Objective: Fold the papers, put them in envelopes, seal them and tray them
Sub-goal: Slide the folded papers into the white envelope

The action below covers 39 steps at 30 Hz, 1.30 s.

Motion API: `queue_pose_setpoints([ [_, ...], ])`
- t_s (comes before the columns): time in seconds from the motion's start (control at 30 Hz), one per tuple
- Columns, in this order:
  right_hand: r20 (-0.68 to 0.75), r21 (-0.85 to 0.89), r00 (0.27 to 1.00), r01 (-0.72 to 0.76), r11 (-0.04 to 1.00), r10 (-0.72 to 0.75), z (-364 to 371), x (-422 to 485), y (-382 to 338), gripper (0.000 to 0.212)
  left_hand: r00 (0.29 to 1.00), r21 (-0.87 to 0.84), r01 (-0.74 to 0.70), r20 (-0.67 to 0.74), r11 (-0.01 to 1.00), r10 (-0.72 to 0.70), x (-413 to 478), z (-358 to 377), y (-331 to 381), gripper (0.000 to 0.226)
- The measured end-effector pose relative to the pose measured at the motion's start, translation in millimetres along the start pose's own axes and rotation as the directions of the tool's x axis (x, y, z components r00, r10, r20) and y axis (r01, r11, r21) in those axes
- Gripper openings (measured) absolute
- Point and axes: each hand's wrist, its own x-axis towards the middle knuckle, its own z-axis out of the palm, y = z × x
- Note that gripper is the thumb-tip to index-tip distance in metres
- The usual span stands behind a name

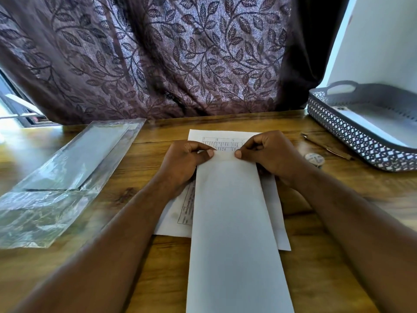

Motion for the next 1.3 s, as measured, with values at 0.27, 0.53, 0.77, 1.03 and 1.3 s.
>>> queue_pose_setpoints([
  [0.27,0.059,0.009,0.998,0.031,0.999,-0.032,-2.6,0.6,12.8,0.002,0.905,0.72,-0.352,0.1,0.598,0.413,8.3,-27.1,1.0,0.02],
  [0.53,-0.225,-0.044,0.961,0.157,0.987,-0.163,1.9,3.0,9.1,0.002,0.906,0.804,-0.409,0.299,0.432,0.301,17.6,-46.0,-18.1,0.036],
  [0.77,-0.245,0.121,0.967,0.095,0.988,-0.063,3.3,2.6,8.2,0.003,0.922,0.914,-0.332,0.261,0.234,0.287,10.6,-59.7,-11.9,0.043],
  [1.03,-0.26,0.347,0.966,0.096,0.933,-0.002,0.1,1.6,3.4,0.01,0.995,0.17,-0.091,0.05,0.981,0.084,-8.3,-13.2,17.9,0.031],
  [1.3,-0.227,0.735,0.956,0.041,0.677,0.188,-3.4,-4.2,-14.6,0.05,0.923,-0.183,0.181,0.372,0.966,-0.102,-25.6,-7.4,29.8,0.044],
])
